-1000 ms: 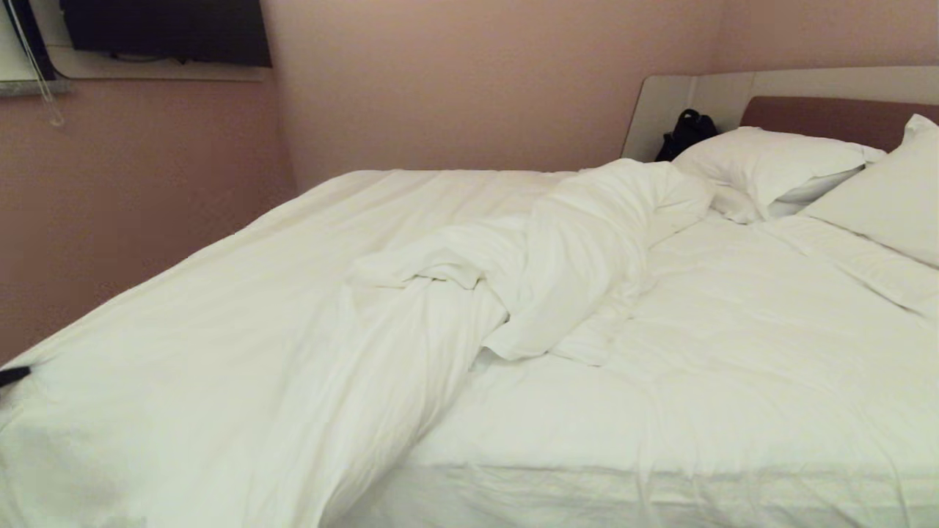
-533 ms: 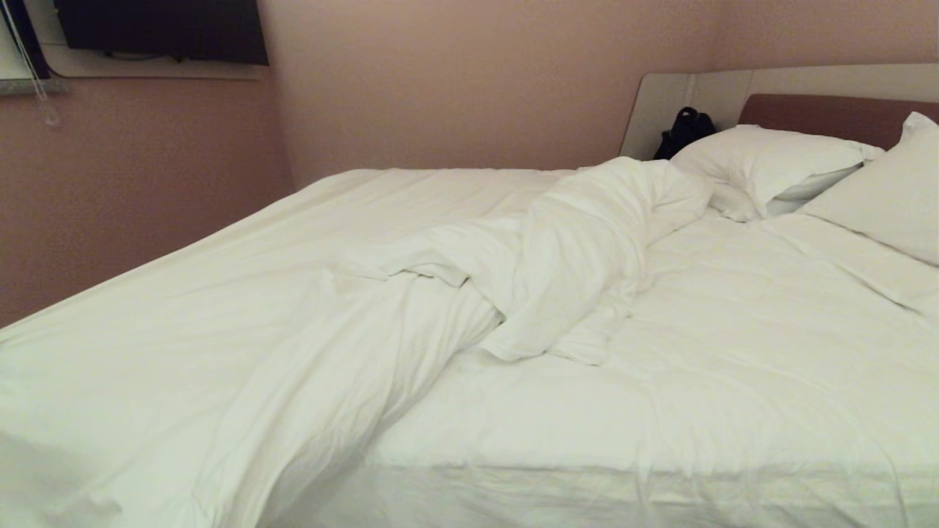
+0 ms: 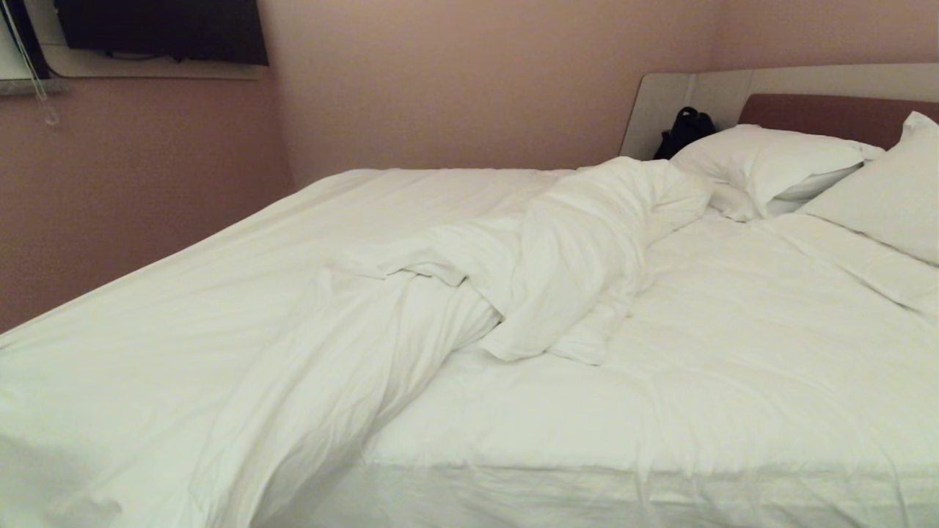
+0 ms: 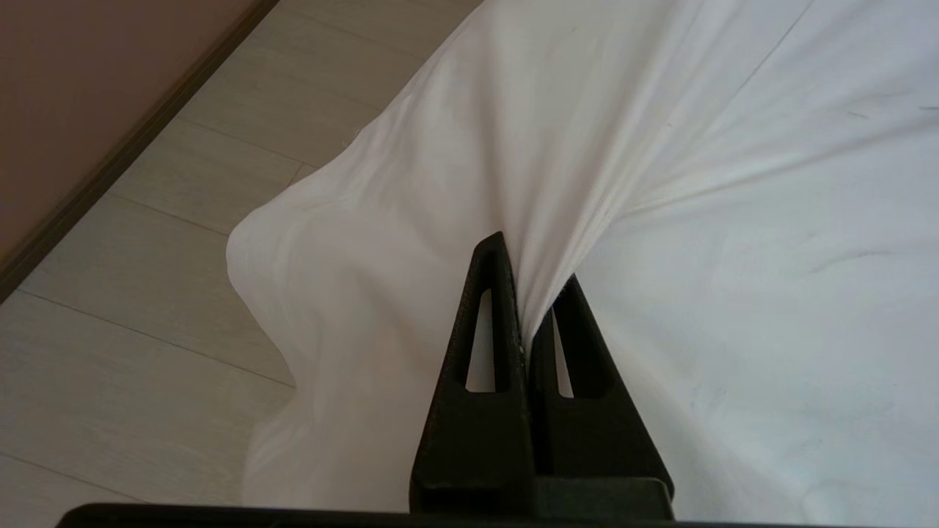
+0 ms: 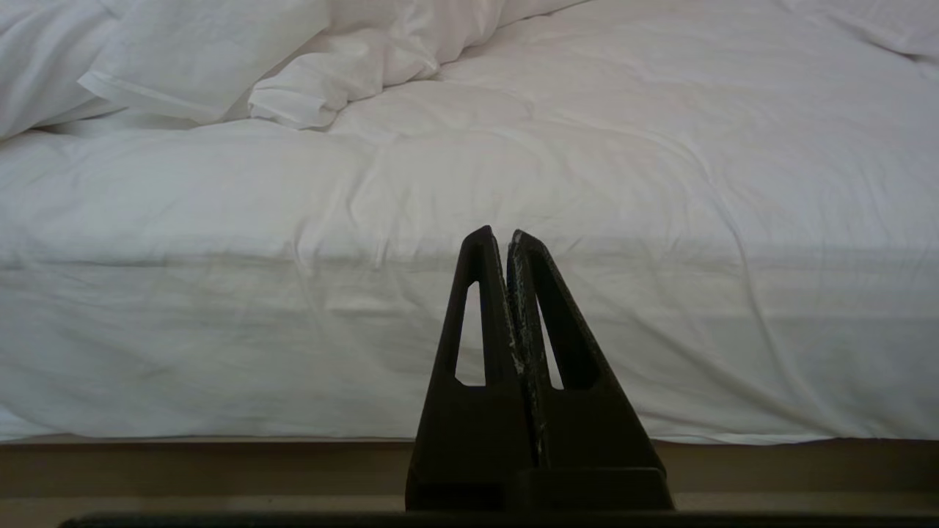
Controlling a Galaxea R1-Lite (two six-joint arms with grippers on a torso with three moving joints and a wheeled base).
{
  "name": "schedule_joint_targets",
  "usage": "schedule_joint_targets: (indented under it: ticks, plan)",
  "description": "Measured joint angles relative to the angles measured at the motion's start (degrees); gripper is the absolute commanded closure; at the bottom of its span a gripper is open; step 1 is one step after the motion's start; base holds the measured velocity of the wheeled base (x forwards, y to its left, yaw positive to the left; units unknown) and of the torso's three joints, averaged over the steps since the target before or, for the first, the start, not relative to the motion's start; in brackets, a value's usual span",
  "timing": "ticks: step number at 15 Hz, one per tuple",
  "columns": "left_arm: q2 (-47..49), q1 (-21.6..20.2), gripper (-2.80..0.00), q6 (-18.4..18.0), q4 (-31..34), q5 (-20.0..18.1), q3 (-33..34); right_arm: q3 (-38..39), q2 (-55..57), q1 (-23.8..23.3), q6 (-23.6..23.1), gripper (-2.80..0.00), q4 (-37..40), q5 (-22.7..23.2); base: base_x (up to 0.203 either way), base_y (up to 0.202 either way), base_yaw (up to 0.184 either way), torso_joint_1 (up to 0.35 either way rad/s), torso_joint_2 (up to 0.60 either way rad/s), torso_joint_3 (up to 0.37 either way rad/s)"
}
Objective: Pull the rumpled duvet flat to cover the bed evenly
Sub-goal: Flatten the corners of the folded blanket, then hold the folded corner of the quilt
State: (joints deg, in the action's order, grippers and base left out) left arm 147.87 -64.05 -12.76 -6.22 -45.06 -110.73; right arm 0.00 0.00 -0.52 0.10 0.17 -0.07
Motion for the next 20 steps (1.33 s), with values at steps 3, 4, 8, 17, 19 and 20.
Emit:
schedule_joint_targets:
  ticks: [3, 4, 8, 17, 19, 20]
  plan:
    - [-0.10, 0.00, -2.80, 0.09, 0.12, 0.08, 0.00, 0.00, 0.00, 0.00, 0.00, 0.00, -0.01, -0.02, 0.000, 0.000, 0.000, 0.000, 0.00, 0.000]
    - [-0.13, -0.52, -2.80, 0.04, -0.04, 1.12, 0.04, 0.00, 0.00, 0.00, 0.00, 0.00, -0.01, 0.00, 0.000, 0.000, 0.000, 0.000, 0.00, 0.000]
    - [-0.59, -0.86, -2.80, 0.06, 0.14, 0.08, 0.22, 0.00, 0.00, 0.00, 0.00, 0.00, 0.03, 0.00, 0.000, 0.000, 0.000, 0.000, 0.00, 0.000]
    - [-18.67, -2.85, -2.80, 10.74, -0.23, -8.18, 10.89, 0.00, 0.00, -0.09, 0.00, 0.00, -0.04, -0.02, 0.000, 0.000, 0.000, 0.000, 0.00, 0.000]
    - [-27.39, -2.13, -2.80, 14.54, -0.45, -10.03, 16.58, 0.00, 0.00, 0.01, 0.00, 0.00, 0.05, -0.04, 0.000, 0.000, 0.000, 0.000, 0.00, 0.000]
    - [-32.23, -2.11, -2.80, 15.97, -0.40, -10.54, 20.31, 0.00, 0.00, 0.00, 0.00, 0.00, 0.07, -0.02, 0.000, 0.000, 0.000, 0.000, 0.00, 0.000]
